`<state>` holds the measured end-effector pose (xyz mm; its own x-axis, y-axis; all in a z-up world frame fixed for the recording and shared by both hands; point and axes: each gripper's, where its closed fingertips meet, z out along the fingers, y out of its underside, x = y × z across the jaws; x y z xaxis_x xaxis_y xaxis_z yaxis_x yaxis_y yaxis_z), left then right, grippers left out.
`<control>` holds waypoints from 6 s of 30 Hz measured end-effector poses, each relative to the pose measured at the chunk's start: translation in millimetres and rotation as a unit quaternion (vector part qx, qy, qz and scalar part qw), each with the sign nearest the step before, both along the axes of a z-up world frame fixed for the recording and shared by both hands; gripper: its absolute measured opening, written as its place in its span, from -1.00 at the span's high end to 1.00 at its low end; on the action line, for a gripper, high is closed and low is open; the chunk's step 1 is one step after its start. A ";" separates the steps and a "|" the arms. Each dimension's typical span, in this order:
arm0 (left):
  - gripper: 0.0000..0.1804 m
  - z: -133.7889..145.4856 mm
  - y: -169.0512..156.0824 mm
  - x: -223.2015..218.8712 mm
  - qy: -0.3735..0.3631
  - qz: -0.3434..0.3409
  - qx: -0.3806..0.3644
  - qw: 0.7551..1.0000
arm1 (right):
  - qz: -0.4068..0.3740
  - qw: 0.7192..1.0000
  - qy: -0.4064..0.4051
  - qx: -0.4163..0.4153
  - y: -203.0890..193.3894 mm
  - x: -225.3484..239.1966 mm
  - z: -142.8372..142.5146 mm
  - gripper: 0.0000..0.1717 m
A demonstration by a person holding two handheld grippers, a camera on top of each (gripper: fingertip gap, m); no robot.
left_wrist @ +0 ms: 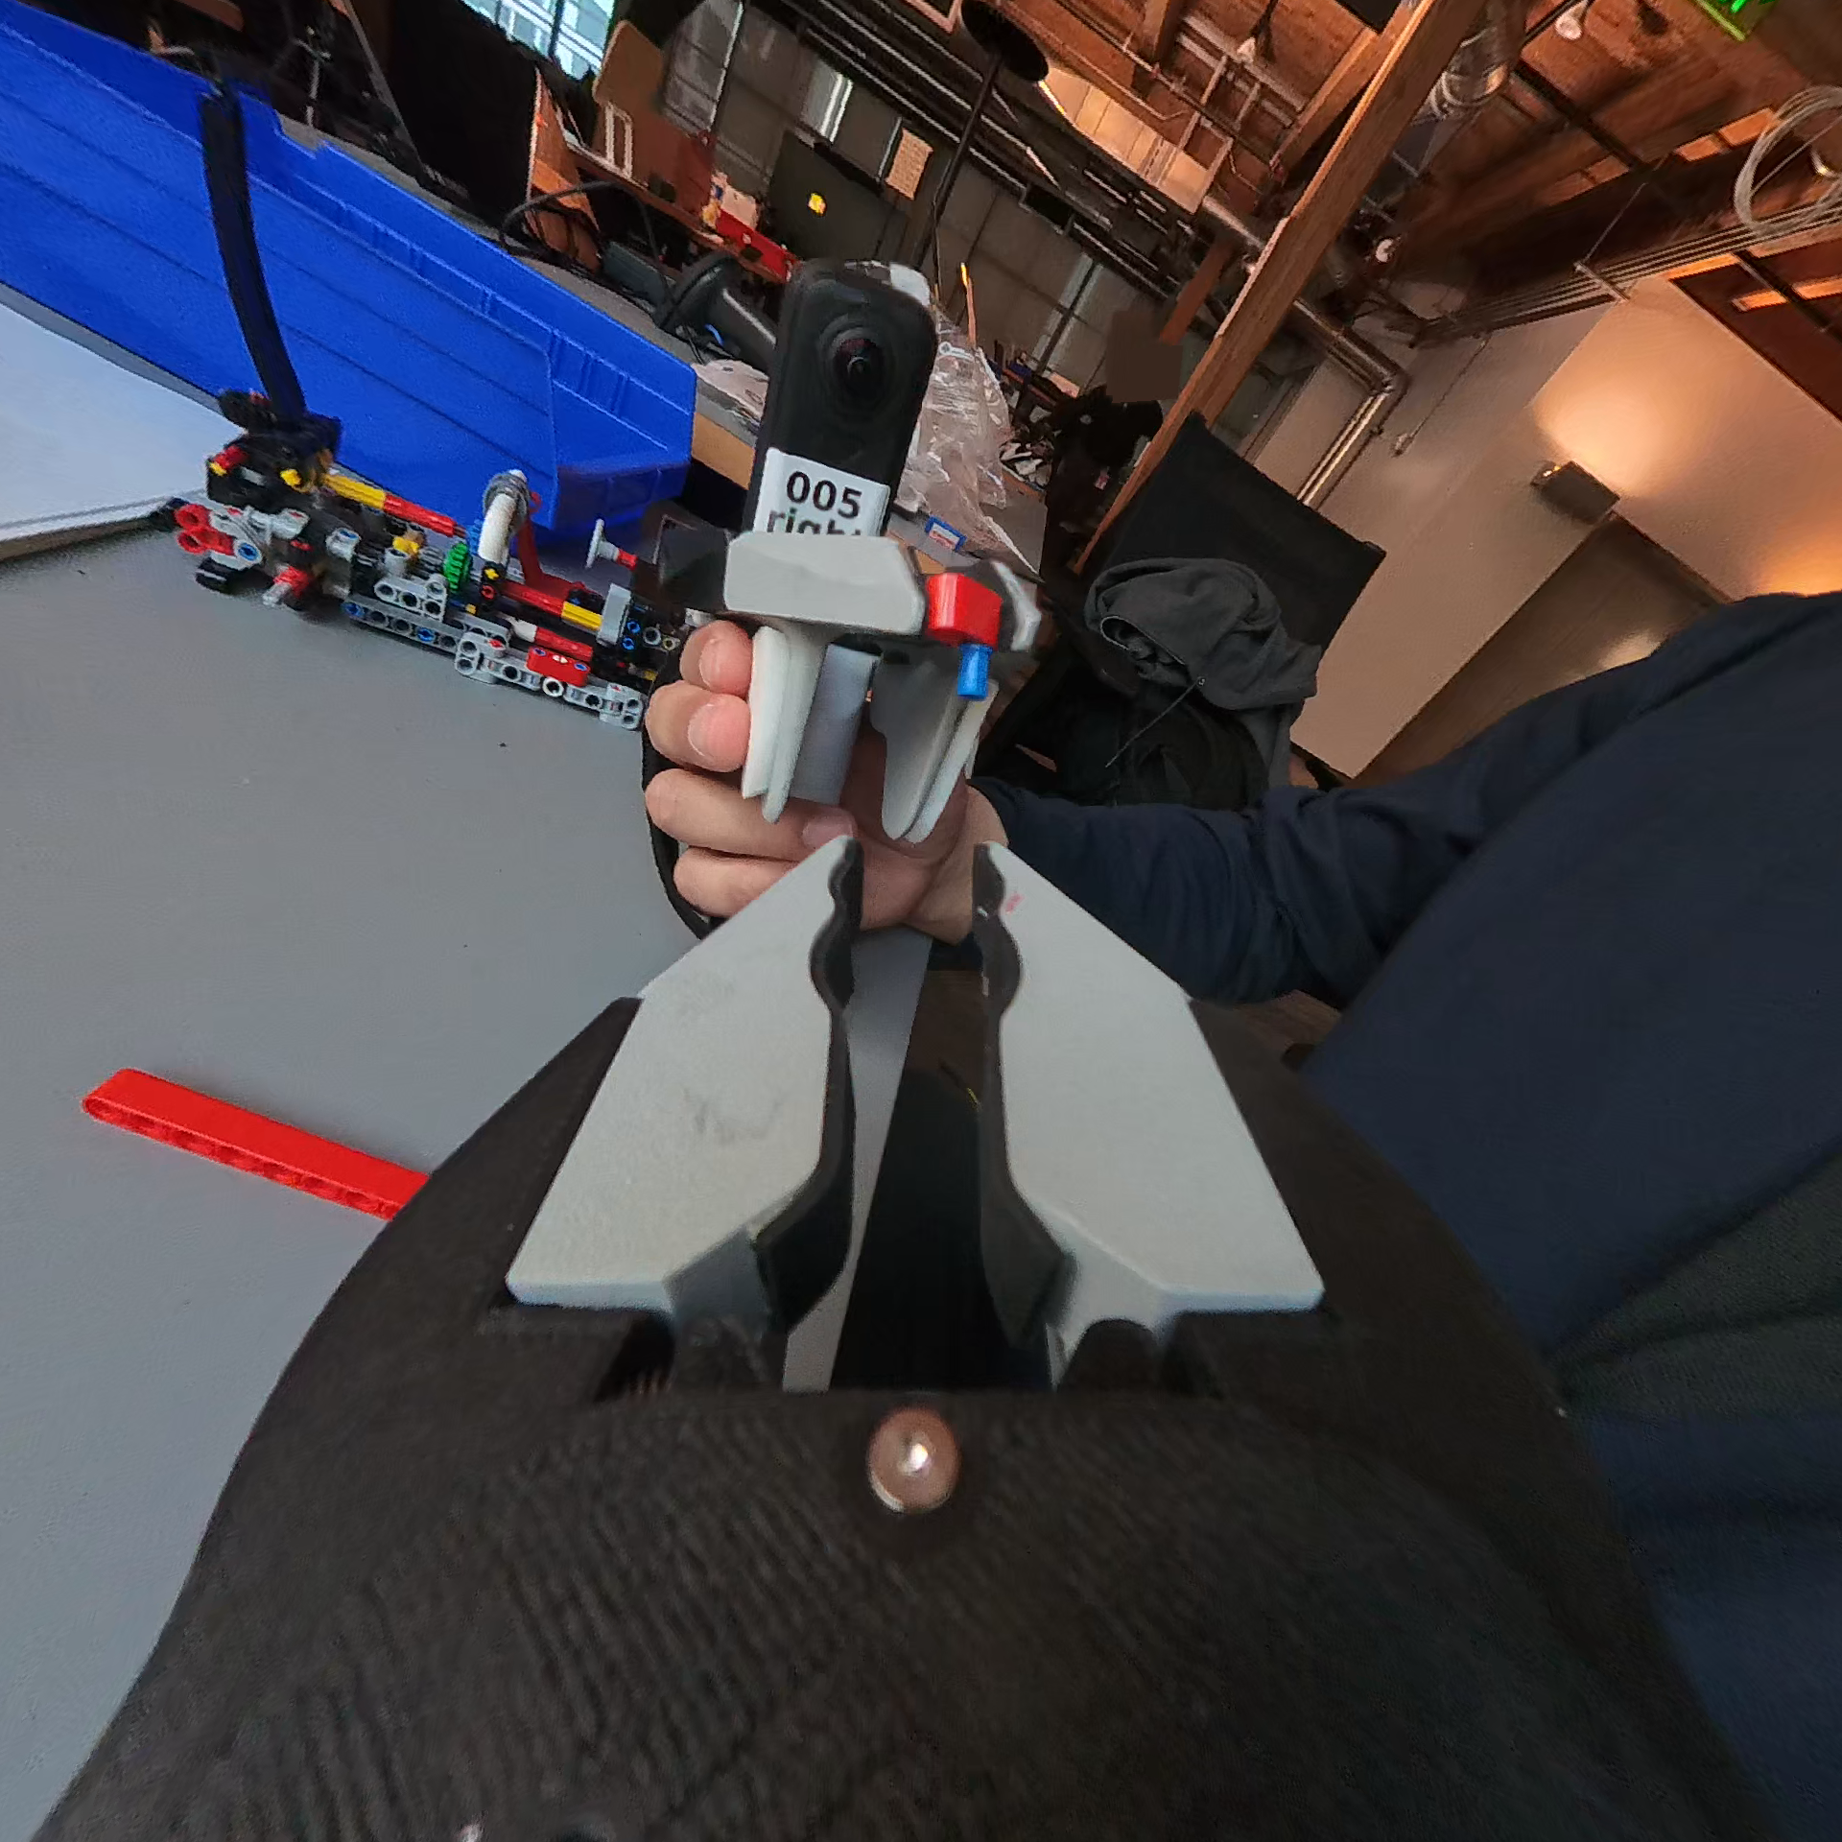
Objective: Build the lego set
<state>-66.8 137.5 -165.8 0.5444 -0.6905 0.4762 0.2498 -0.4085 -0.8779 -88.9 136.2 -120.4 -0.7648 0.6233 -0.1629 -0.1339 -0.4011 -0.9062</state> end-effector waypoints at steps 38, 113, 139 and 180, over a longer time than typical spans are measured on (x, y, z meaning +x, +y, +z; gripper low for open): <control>0.97 56.7 -3.1 -58.6 -0.170 0.027 0.016 0.985 | 0.110 0.990 -0.008 -0.087 -12.0 -54.4 19.8 0.87; 0.38 -92.2 -44.1 -36.2 0.545 -0.023 0.092 0.833 | -0.311 0.813 -0.079 0.485 -55.1 53.8 -110.9 0.95; 0.79 -110.7 -59.4 -25.6 0.691 0.065 0.196 0.693 | -0.281 0.835 -0.067 0.468 -65.5 55.1 -109.4 0.94; 0.81 -36.3 5.4 -77.5 -0.024 -0.074 -0.095 0.992 | 0.015 0.961 -0.222 0.165 16.2 -66.1 -61.7 0.95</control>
